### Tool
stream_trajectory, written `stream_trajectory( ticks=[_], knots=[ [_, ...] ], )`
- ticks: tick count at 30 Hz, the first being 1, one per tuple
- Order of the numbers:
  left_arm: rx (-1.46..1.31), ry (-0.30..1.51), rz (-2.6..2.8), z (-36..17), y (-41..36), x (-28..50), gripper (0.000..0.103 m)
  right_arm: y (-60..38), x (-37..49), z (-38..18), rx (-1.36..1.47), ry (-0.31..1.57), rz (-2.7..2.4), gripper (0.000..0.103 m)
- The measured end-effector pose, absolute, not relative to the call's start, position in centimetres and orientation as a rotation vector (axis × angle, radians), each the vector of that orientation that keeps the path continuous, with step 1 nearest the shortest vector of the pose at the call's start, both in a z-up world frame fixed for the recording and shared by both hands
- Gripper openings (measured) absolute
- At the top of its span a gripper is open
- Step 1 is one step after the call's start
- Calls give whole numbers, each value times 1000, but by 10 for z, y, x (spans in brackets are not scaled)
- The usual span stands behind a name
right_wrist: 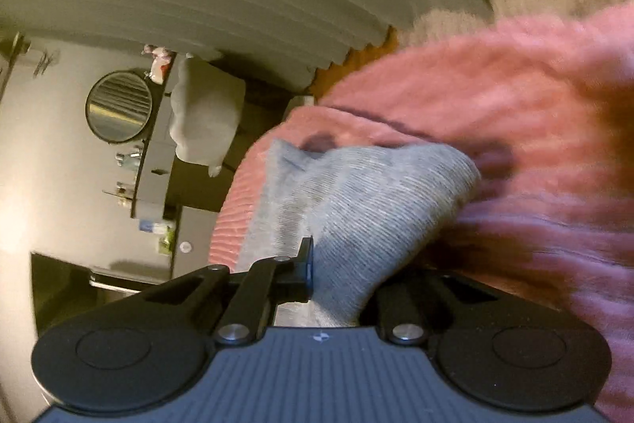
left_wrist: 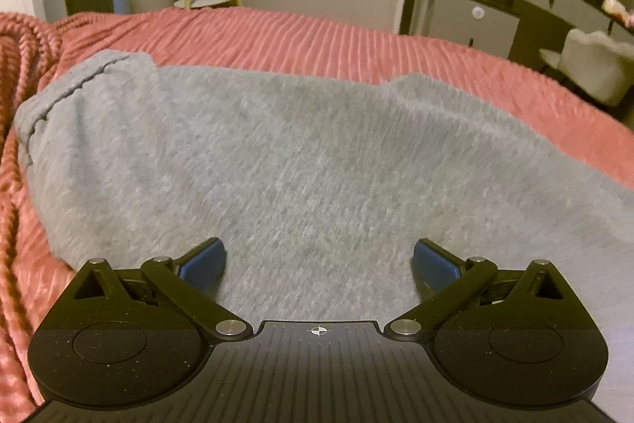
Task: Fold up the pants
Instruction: 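Grasp the folded sweatpants edge with the right gripper and fold it over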
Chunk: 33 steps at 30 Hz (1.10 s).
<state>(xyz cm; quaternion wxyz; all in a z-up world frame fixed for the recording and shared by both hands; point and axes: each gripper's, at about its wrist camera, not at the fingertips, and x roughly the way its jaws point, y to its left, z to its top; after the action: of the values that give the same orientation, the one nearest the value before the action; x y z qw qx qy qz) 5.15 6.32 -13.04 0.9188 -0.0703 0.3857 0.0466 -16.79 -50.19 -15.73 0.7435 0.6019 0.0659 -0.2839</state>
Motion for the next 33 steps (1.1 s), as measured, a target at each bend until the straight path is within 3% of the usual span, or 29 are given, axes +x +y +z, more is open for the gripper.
stream_trajectory(
  ticks=[8, 11, 14, 16, 17, 23, 27, 28, 31, 33],
  knots=[
    [-203, 708, 78, -104, 79, 35, 103, -348, -67, -10, 440, 263, -308, 9],
    [-219, 676, 71, -94, 87, 28, 103, -260, -36, -23, 144, 390, -86, 9],
    [-249, 637, 72, -88, 99, 21, 103, -174, -18, -80, -70, 579, 139, 10],
    [-262, 655, 79, -91, 105, 24, 103, -136, -8, -130, -97, 742, 217, 12],
    [-281, 675, 84, -93, 108, 25, 103, -125, -12, -139, -132, 708, 180, 14],
    [-361, 755, 38, -107, 116, 38, 103, -140, -7, -115, 26, 703, 134, 11],
    [-362, 745, 9, -110, 115, 33, 103, -121, -23, -85, 2, 567, 133, 11],
    [-365, 745, 6, -110, 116, 32, 103, -115, -25, -83, -11, 557, 154, 15],
    [-383, 748, 1, -109, 120, 31, 103, -103, -19, -101, -22, 733, 213, 46],
    [-396, 744, -16, -107, 121, 29, 103, -103, -30, -106, 5, 754, 236, 47]
  ],
)
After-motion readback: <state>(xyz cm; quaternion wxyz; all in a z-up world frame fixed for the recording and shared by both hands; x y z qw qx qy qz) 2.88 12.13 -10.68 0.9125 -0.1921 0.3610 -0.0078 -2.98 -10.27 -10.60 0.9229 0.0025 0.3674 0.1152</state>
